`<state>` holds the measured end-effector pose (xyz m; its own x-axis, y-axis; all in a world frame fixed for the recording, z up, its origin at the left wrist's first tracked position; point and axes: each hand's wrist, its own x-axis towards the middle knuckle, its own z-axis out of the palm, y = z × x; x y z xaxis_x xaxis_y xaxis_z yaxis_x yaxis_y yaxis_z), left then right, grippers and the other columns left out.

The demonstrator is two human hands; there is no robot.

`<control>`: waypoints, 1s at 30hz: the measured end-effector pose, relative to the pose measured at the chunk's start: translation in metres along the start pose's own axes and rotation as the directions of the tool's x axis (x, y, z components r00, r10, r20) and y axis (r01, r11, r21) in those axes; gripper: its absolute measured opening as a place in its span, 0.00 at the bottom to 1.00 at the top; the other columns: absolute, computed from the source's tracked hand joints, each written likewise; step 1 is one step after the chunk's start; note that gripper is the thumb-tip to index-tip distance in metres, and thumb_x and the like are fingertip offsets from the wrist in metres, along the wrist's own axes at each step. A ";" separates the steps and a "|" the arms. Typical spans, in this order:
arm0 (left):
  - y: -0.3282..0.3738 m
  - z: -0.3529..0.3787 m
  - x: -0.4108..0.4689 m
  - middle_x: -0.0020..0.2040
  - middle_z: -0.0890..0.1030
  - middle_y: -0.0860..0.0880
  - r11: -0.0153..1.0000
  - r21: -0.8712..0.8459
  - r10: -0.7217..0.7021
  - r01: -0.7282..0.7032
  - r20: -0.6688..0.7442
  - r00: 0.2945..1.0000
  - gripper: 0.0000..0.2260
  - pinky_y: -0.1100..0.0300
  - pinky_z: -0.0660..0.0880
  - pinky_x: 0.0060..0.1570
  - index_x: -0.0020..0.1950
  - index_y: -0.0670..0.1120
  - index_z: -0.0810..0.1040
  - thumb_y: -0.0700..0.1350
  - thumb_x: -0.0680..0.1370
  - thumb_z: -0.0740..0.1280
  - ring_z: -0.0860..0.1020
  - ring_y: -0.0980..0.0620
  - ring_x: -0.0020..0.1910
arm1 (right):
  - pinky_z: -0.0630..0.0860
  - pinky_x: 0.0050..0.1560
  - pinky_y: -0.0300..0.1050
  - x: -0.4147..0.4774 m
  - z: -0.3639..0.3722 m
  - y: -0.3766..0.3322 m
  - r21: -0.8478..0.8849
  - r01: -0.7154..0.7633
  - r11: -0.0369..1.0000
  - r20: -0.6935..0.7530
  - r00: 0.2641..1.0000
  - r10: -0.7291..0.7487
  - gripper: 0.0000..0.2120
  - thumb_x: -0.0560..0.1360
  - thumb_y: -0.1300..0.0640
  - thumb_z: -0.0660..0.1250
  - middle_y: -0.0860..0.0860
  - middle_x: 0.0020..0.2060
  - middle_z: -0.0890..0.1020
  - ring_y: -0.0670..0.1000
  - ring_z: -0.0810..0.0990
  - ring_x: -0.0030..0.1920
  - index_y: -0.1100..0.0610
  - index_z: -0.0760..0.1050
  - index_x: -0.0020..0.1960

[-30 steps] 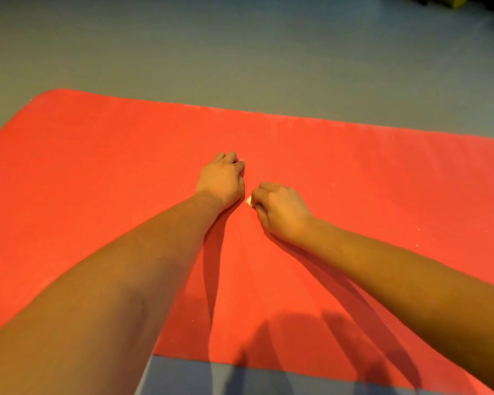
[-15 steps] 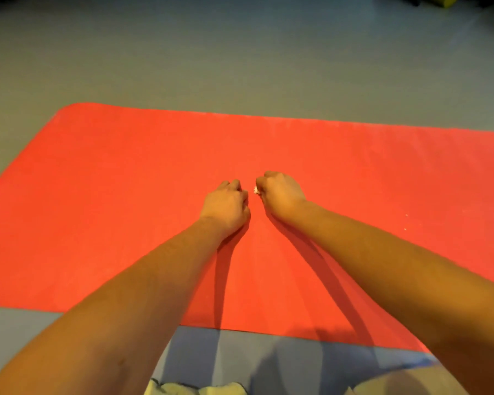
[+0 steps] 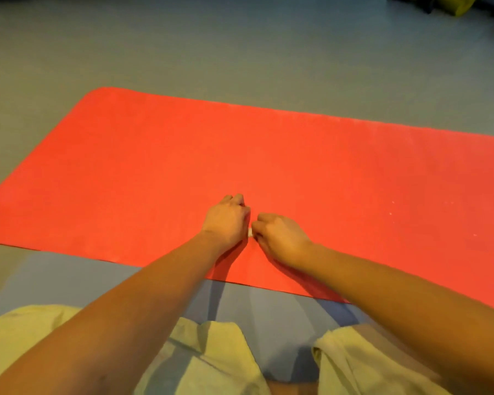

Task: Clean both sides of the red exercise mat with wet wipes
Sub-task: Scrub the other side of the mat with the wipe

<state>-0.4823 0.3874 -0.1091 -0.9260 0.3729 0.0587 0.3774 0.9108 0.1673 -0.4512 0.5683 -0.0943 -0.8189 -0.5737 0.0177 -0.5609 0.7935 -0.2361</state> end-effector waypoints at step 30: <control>0.019 -0.043 -0.079 0.77 0.68 0.50 0.998 0.047 0.012 -0.035 0.427 0.904 0.43 0.50 0.76 0.63 0.71 0.49 0.77 0.75 0.64 0.74 0.74 0.45 0.70 | 0.74 0.42 0.49 -0.084 0.005 -0.040 0.161 -0.008 0.987 0.159 0.987 -0.018 0.07 0.75 0.58 0.64 0.50 0.47 0.80 0.55 0.78 0.46 0.52 0.80 0.49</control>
<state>-0.4021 0.3676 -0.0679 -0.8289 0.4236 -0.3655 0.4099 0.9044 0.1186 -0.3591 0.5837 -0.0907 -0.7791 -0.6127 -0.1328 -0.5274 0.7551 -0.3894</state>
